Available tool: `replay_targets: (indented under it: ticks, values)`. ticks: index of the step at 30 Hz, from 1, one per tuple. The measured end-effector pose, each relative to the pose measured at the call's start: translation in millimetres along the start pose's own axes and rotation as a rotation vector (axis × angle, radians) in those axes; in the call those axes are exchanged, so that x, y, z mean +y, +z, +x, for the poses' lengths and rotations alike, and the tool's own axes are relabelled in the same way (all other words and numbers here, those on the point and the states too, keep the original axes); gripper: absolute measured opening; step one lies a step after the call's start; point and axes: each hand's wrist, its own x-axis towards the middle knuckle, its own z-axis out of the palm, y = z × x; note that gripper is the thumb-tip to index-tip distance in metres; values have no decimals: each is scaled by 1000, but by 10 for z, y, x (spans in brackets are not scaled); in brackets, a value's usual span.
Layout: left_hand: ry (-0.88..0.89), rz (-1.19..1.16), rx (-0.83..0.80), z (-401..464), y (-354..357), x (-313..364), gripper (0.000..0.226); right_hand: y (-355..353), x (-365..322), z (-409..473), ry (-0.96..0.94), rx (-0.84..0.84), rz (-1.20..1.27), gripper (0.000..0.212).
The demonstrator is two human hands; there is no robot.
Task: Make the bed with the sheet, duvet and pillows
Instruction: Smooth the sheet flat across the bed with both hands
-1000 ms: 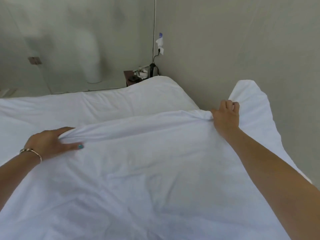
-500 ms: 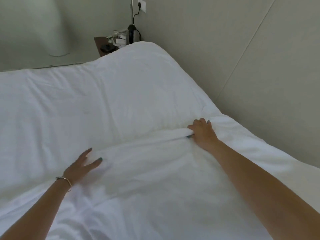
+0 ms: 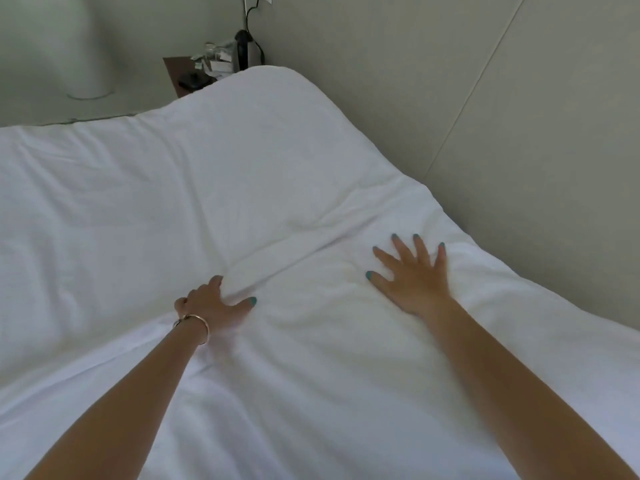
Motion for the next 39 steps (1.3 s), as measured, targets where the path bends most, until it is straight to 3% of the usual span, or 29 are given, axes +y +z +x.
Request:
replay_targets:
  ticks: [2,6,9,10,12,13,14,15,17,19,20,23,25,28,30,34,39]
  values:
    - [8,156,107,38,-31,123,59,27,364,-374,64,-77,-50,65]
    - [-35,189,328,166,-281,270,38,0,1078,-880,314,-163,-14,78]
    - [-167,148,376,-88,-117,521,51,-14,1116,-1040,473,-63,117,82]
    - [-72,73,432,-258,8,674,58,-30,957,-1078,411,9,123,77]
    - [386,-60,528,-606,264,980,56,-101,513,-1165,91,72,97,64]
    - [650,-29,490,-742,378,1105,48,-79,320,-1239,-82,49,72,63]
    - [795,57,364,-780,437,1207,46,-13,202,-1322,-195,-2,40,63]
    - [783,106,199,-721,474,1269,51,62,215,-1372,-225,-59,6,64]
    - [393,100,-7,-442,442,1281,72,190,530,-1351,-91,-106,-11,64]
    - [94,31,-37,-126,273,1252,86,209,841,-1200,117,-124,-17,62]
    - [54,9,-4,-17,172,1254,85,169,929,-1081,186,-121,-43,60]
    - [183,-2,400,149,-81,1372,68,-36,874,-589,160,10,-68,61]
    - [272,-3,512,226,-163,1461,60,-184,631,-187,-15,54,-4,66]
    - [199,88,231,308,-188,1456,107,-187,203,370,-239,96,-21,71]
    - [110,75,25,218,-101,1346,124,16,41,587,-260,74,-51,71]
    - [41,52,-124,-276,220,1018,126,540,49,716,-212,9,-77,73]
    - [-193,87,-309,-618,408,366,135,746,-89,852,-185,-72,-81,74]
